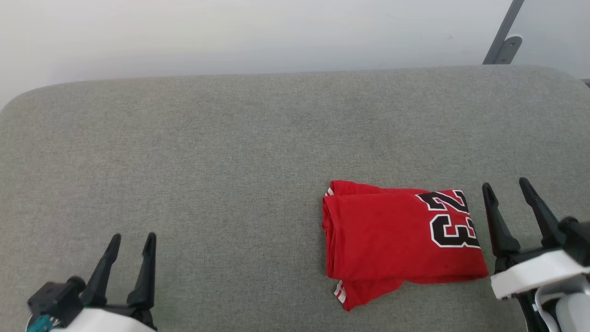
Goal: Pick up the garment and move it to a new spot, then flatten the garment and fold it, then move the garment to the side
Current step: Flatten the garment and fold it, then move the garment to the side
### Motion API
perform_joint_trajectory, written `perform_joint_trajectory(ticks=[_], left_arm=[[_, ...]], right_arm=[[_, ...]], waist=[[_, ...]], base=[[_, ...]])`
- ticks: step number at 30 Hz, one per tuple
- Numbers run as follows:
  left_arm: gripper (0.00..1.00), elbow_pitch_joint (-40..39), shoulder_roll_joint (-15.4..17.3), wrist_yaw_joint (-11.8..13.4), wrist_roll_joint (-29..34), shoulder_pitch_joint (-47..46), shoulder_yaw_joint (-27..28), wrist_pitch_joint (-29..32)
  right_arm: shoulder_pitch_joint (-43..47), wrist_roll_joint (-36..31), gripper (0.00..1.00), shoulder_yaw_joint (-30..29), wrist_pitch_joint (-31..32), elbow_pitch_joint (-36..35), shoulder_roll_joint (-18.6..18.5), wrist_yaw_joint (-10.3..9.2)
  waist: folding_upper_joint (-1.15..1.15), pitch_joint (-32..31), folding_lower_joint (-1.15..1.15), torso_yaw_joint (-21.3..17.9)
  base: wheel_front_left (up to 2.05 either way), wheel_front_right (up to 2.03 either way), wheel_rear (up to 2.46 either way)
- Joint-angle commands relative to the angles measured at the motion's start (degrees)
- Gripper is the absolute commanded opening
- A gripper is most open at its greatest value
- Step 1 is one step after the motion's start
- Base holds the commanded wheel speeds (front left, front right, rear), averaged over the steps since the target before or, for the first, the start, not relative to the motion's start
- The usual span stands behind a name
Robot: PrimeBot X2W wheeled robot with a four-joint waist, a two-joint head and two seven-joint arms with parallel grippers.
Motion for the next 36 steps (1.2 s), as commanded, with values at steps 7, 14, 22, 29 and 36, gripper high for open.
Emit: perform_joint_trajectory(ticks=[7, 14, 22, 29, 36], left_arm=[[1.00, -4.6, -1.1, 0.1, 2.0, 5.6, 4.2, -0.3], [1.00, -7.3, -1.4, 0.1, 2.9, 8.2, 5.6, -0.3], [1.00, -7.9, -1.2, 0.1, 3.3, 7.0, 4.9, -0.3], [1.00, -8.7, -0.4, 0.1, 2.3, 3.6, 3.8, -0.3], [1.00, -8.8, 0.9, 0.1, 0.9, -1.1, 1.6, -0.3]], right_arm=[[6.7, -3.9, 1.00, -4.1, -0.9, -6.7, 3.2, -0.04], [9.9, -5.2, 1.00, -6.3, 0.5, -10.1, 4.8, -0.04], [9.9, -5.7, 1.00, -6.8, 2.0, -11.8, 5.9, -0.05], [4.6, -8.1, 1.00, -5.8, 12.2, -10.8, 4.2, -0.05], [-0.7, -8.0, 1.00, -5.1, 34.7, -11.6, 0.3, -0.05]], waist=[[0.00, 0.0, 0.00, 0.4], [0.00, 0.6, 0.00, 0.4], [0.00, 1.3, 0.00, 0.0], [0.00, 5.7, 0.00, -0.6], [0.00, 11.5, 0.00, -0.8]], base=[[0.00, 0.00, 0.00], [0.00, 0.00, 0.00], [0.00, 0.00, 0.00], [0.00, 0.00, 0.00], [0.00, 0.00, 0.00]])
